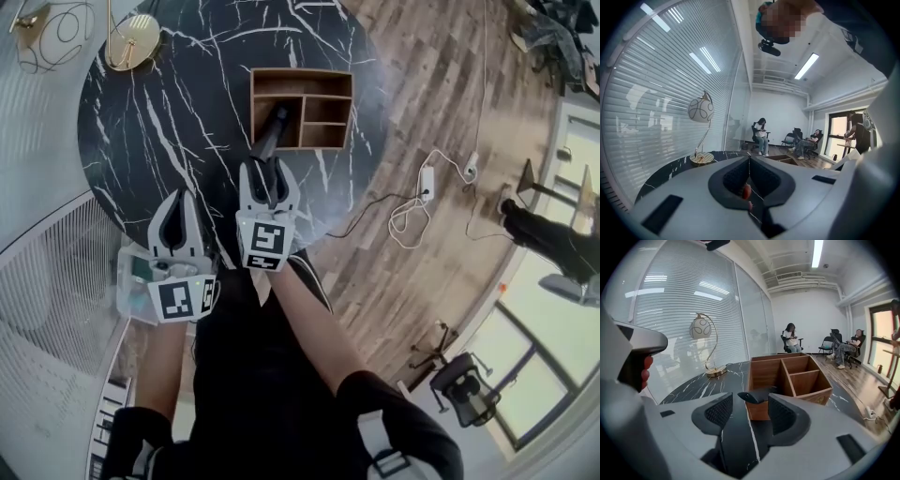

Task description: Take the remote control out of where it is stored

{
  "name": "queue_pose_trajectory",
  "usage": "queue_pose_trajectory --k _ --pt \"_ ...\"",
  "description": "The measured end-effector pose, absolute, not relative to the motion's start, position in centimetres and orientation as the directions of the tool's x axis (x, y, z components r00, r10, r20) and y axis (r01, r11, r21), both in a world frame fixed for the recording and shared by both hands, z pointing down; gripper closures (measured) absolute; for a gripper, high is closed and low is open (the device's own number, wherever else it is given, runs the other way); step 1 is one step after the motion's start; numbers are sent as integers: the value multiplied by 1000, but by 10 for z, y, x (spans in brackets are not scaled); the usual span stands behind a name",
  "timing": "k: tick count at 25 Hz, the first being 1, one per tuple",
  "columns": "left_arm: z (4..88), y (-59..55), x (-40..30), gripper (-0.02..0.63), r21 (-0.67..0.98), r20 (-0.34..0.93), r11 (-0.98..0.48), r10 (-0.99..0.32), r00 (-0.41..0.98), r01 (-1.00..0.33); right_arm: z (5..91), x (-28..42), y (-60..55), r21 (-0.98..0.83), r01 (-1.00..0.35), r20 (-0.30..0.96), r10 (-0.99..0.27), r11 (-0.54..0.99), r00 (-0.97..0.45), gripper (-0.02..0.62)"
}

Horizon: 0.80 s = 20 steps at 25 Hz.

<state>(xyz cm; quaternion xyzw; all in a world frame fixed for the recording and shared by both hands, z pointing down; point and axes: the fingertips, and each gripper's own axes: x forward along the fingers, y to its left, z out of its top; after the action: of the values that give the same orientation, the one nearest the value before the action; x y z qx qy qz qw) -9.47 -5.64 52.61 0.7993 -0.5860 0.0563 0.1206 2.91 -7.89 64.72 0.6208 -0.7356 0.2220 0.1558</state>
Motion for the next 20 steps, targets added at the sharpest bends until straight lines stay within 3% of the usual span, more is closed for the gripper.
queue_pose_trajectory --k 20 --pt "537 -59 -103 597 159 245 -270 -921 303 -950 656 34 -94 -86 -994 534 -840 65 -101 378"
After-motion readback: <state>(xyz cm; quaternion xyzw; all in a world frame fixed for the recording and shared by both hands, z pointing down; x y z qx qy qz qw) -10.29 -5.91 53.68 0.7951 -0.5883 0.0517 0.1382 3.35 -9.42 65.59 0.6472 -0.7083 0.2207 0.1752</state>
